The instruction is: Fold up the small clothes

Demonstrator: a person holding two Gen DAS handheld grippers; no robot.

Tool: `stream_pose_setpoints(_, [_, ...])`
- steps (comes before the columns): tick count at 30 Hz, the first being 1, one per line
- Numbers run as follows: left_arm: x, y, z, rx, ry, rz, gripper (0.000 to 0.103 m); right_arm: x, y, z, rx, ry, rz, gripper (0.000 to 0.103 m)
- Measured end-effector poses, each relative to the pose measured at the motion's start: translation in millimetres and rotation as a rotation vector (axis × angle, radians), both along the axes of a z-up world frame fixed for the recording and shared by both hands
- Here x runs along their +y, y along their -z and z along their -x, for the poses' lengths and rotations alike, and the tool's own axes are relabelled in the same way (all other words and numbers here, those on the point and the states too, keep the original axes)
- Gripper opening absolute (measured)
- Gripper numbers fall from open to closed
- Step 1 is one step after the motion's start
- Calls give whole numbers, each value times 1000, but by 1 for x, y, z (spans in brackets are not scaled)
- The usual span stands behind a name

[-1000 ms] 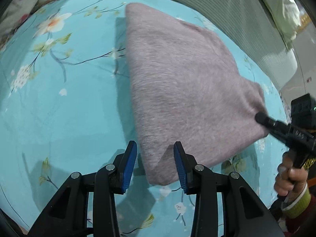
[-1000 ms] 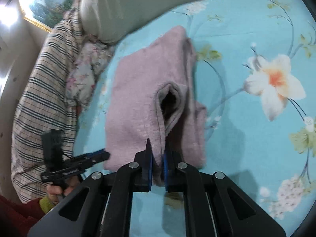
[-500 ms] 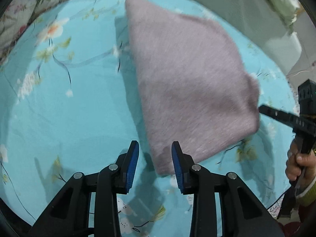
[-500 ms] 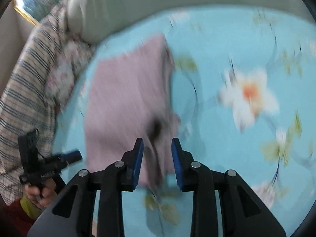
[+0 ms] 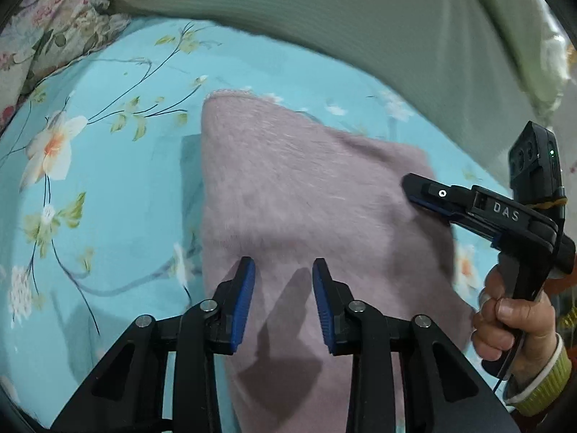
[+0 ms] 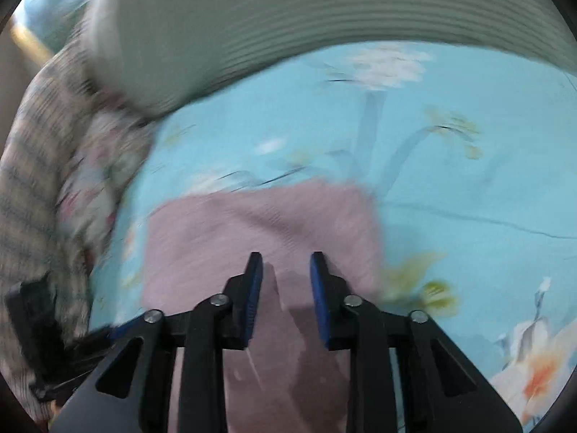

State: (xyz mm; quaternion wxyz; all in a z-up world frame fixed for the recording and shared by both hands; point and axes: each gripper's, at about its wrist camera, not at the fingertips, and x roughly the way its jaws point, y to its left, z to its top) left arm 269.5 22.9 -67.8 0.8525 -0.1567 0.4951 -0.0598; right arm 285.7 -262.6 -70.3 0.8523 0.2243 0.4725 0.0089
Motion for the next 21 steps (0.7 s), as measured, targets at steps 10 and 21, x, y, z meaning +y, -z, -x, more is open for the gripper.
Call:
stream_pose_setpoints(10, [14,16,-16,26,-27,11,21,-15,2,9,-4,39,-31,0])
stream_pose_setpoints(21, [-19,-8,87,-1,178,48,21,35,-23,126,-20,-158,-39,4])
